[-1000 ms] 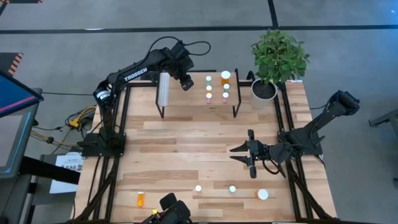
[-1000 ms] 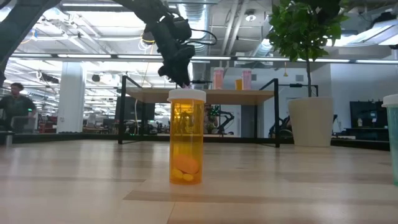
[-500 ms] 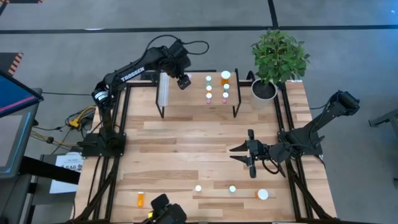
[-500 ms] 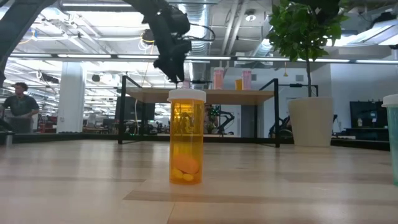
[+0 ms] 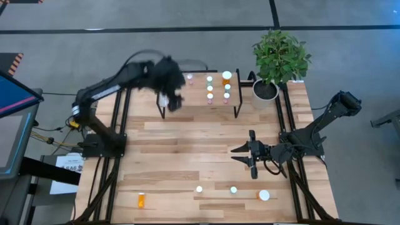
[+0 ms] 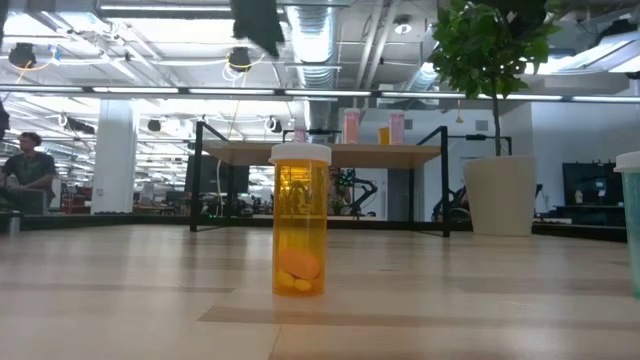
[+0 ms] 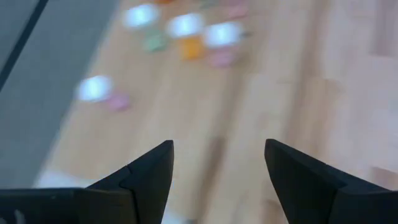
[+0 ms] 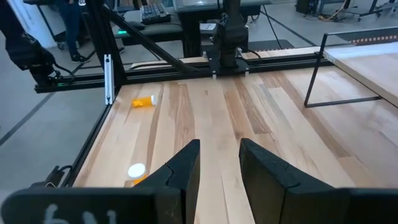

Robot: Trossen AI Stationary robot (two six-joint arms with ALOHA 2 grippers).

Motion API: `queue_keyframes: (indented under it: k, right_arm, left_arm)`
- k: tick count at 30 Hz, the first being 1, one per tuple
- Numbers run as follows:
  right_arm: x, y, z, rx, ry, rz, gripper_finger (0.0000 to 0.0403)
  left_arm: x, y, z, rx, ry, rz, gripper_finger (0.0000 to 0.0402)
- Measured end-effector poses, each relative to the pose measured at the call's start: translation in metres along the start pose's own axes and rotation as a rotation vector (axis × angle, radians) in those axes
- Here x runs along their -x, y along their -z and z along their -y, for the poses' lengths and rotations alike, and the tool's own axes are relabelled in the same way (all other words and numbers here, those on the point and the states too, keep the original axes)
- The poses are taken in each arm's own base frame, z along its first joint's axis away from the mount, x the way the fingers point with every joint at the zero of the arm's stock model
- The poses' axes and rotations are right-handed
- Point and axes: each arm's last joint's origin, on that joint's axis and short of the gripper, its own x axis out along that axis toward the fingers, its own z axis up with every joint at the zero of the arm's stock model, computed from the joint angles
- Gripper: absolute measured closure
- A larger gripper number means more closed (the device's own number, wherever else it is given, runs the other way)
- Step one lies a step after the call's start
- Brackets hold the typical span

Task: Pick and place medicine bottles onto shelf by color
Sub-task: Put the right small orange pill bottle on the shelf

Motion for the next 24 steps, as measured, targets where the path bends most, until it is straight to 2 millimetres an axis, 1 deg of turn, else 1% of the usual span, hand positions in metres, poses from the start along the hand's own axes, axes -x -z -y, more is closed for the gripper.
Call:
queue_keyframes:
  k: [3,7,11,13,15,18,20,22,24]
  right_arm:
    - [0.0,0.0,0.0,-0.002,-0.002,-0.001,0.0268]
    - [0.004,-0.002,-0.003,-0.022,-0.019,-0.001,0.027]
    - [0.012,-0.013,-0.008,-0.04,-0.055,0.035,0.027]
    - [0.014,-0.018,-0.011,-0.046,-0.069,0.048,0.027]
    - [0.016,-0.022,-0.013,-0.051,-0.08,0.057,0.0269]
    - [0.017,-0.024,-0.015,-0.045,-0.092,0.063,0.0269]
    - [0.017,-0.024,-0.015,-0.039,-0.092,0.063,0.027]
    - [0.017,-0.024,-0.015,-0.04,-0.091,0.063,0.027]
    - [0.017,-0.024,-0.015,-0.039,-0.09,0.063,0.027]
  left_arm:
    - [0.011,0.011,0.053,-0.088,0.047,0.058,0.0164]
    - [0.013,0.038,0.122,-0.177,0.094,0.126,0.0164]
    - [-0.001,0.071,0.186,-0.254,0.191,0.192,0.0164]
    - [-0.008,0.086,0.211,-0.266,0.249,0.248,0.0163]
    - [-0.017,0.101,0.231,-0.257,0.308,0.304,0.0163]
    - [-0.033,0.123,0.251,-0.241,0.357,0.325,0.0163]
    - [-0.044,0.131,0.26,-0.211,0.38,0.334,0.0163]
    - [-0.059,0.137,0.266,-0.198,0.375,0.3,0.0163]
    - [-0.074,0.14,0.272,-0.194,0.367,0.27,0.0163]
